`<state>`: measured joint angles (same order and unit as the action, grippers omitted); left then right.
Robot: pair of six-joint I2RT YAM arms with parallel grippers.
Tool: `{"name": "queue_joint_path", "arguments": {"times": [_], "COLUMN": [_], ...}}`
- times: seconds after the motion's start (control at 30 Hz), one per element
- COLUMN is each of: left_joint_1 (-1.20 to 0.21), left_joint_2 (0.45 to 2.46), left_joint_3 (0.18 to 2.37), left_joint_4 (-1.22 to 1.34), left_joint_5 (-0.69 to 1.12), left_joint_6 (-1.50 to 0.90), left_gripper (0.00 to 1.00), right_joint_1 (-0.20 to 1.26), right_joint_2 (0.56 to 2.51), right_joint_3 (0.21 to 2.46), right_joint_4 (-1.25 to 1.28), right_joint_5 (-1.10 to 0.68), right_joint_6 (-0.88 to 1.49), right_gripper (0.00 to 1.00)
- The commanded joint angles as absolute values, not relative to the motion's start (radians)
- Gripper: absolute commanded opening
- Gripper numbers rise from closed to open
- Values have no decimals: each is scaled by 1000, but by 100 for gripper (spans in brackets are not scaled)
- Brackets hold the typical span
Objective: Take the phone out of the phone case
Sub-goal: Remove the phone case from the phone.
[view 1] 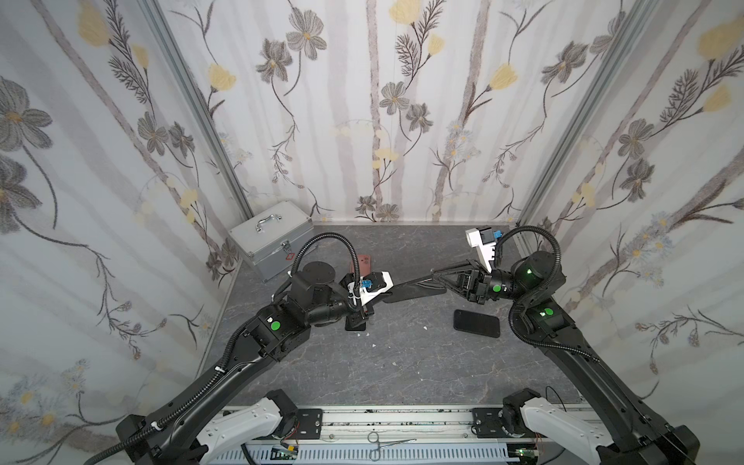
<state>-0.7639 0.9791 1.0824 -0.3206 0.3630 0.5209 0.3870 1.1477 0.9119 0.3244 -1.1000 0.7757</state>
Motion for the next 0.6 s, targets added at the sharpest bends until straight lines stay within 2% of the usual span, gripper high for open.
{"name": "queue_joint_path", "arguments": {"times": [0.0,0.2,0.4,0.57], "left_joint_1": [-759,-759,-759,-759], "left_joint_2": [979,971,965,959], "left_joint_3": [1105,1109,1107,1091], "left_joint_4": [-30,-41,-48,-48], "left_joint_5": [147,122,108,109], "left_joint_6": [549,572,578,567], "left_gripper": [0,0,0,0], "right_joint_1": [409,416,420,420], "right_joint_2": [1158,1176,1180,1173], "right_joint_3": [902,896,897,899], "right_joint_4": [215,218,225,236], "right_joint_5": [-1195,-1177,-1161,-1154], "right_joint_6": [901,959,987,996], "right_gripper": [18,18,30,35]}}
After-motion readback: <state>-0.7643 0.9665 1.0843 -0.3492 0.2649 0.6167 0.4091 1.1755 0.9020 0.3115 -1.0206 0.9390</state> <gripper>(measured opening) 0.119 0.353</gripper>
